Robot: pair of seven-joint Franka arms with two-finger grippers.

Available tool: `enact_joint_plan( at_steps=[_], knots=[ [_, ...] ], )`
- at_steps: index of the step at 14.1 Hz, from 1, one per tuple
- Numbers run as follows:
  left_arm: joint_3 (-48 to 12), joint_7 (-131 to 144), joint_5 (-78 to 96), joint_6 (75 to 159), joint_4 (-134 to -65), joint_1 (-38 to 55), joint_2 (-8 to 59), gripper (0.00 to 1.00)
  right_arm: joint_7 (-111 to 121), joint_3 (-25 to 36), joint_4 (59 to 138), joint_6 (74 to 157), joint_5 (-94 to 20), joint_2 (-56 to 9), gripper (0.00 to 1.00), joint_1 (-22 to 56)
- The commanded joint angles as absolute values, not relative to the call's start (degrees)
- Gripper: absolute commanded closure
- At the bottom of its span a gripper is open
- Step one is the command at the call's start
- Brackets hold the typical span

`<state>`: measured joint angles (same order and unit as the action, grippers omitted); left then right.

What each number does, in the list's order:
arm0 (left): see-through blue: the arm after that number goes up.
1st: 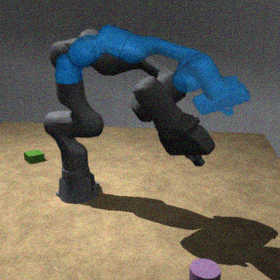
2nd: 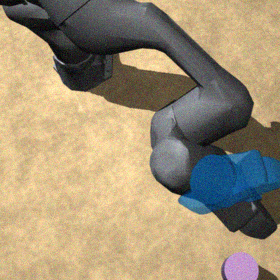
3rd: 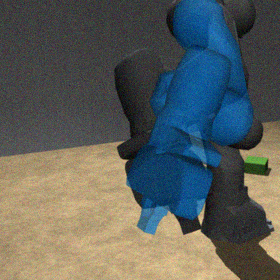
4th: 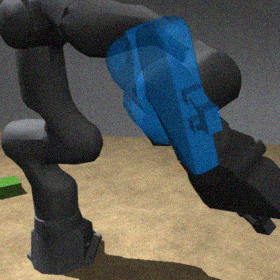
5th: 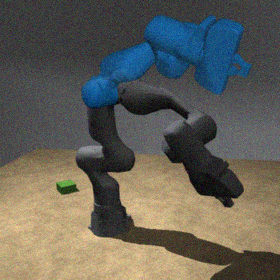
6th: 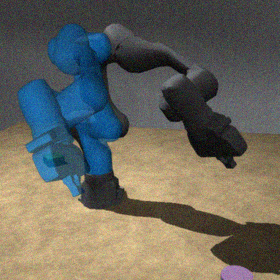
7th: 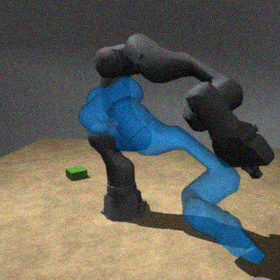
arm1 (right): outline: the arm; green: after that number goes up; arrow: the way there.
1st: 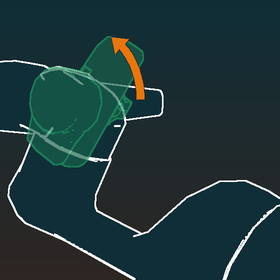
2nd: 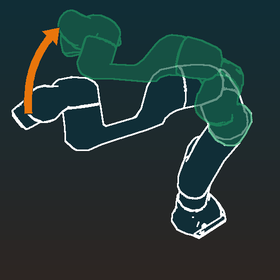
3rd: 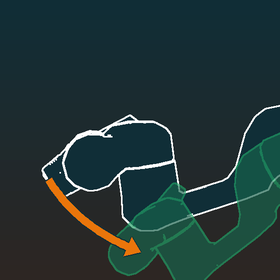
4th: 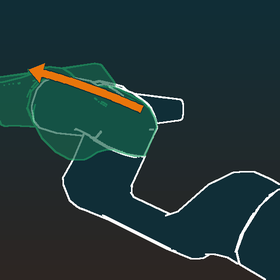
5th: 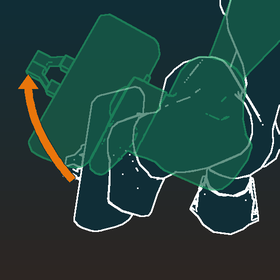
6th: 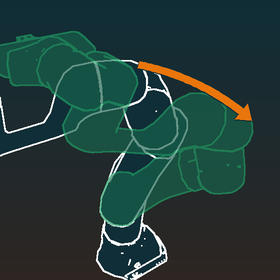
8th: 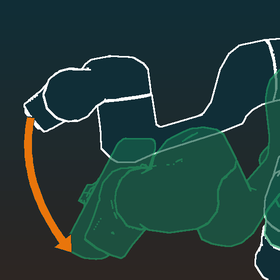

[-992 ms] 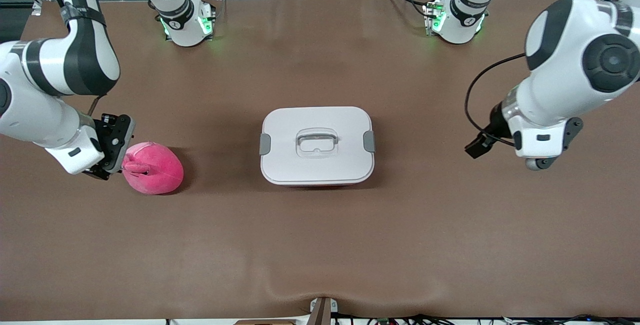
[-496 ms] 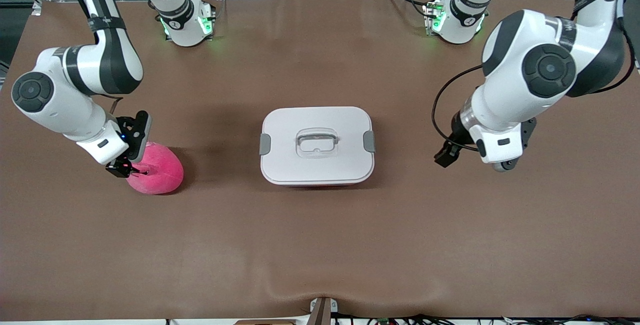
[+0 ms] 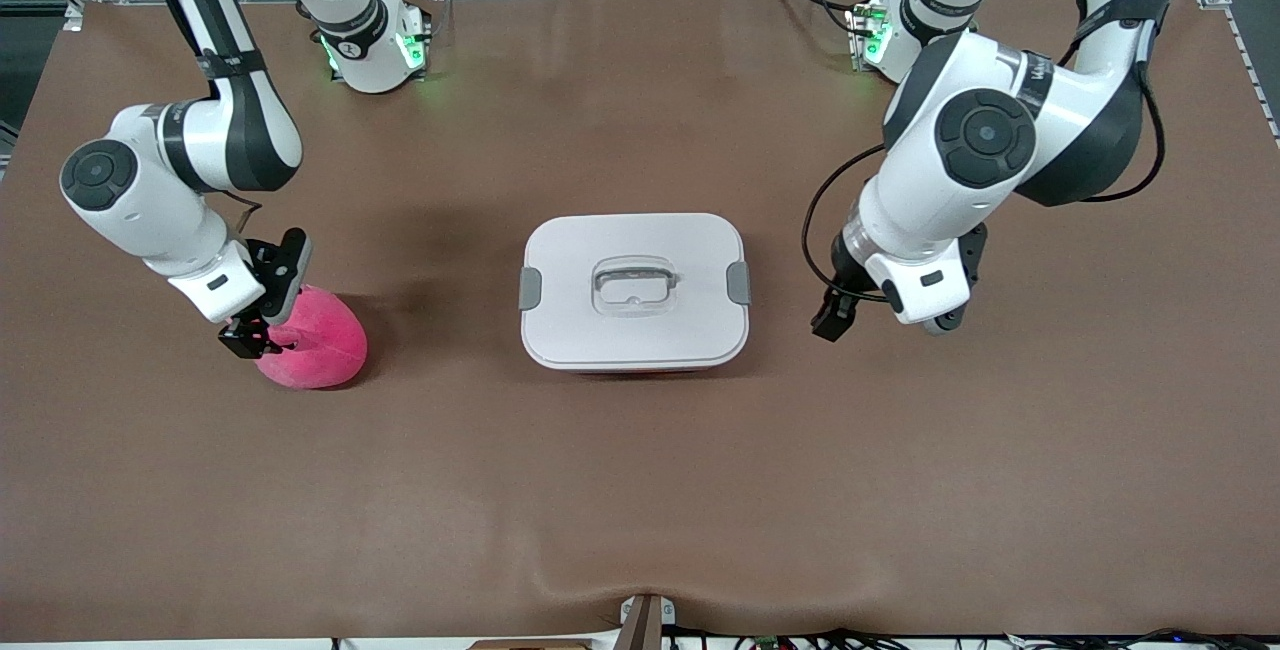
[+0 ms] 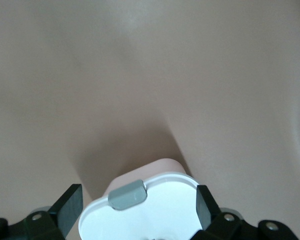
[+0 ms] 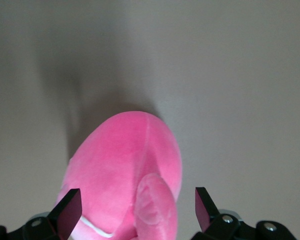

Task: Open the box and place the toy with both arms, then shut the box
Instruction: 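Grasp the lid handle with the left gripper while the right gripper grips the plush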

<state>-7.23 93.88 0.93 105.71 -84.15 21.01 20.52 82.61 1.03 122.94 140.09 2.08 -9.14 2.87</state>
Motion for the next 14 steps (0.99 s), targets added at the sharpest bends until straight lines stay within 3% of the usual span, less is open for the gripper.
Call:
enact_joint_plan(
  at_steps=[1,9,10,14],
  knots=[
    [-6.77,99.73,1.76,107.74,-82.71,23.19,21.70,0.00,83.14,0.61,123.75,143.34,3.08,-10.19,0.00,2.02],
    [-6.50,114.85,1.50,110.65,-77.88,29.96,28.03,0.00,83.06,0.53,123.57,145.99,3.08,-11.86,0.00,0.71],
    [-6.42,116.96,1.41,111.35,-77.78,30.67,28.56,0.00,82.71,0.53,123.57,146.07,2.99,-12.04,0.14,-0.08],
    [-6.06,124.78,1.23,114.08,-77.61,33.04,30.06,0.00,82.44,0.44,123.57,146.08,2.29,-12.66,1.00,-2.02]
  ],
)
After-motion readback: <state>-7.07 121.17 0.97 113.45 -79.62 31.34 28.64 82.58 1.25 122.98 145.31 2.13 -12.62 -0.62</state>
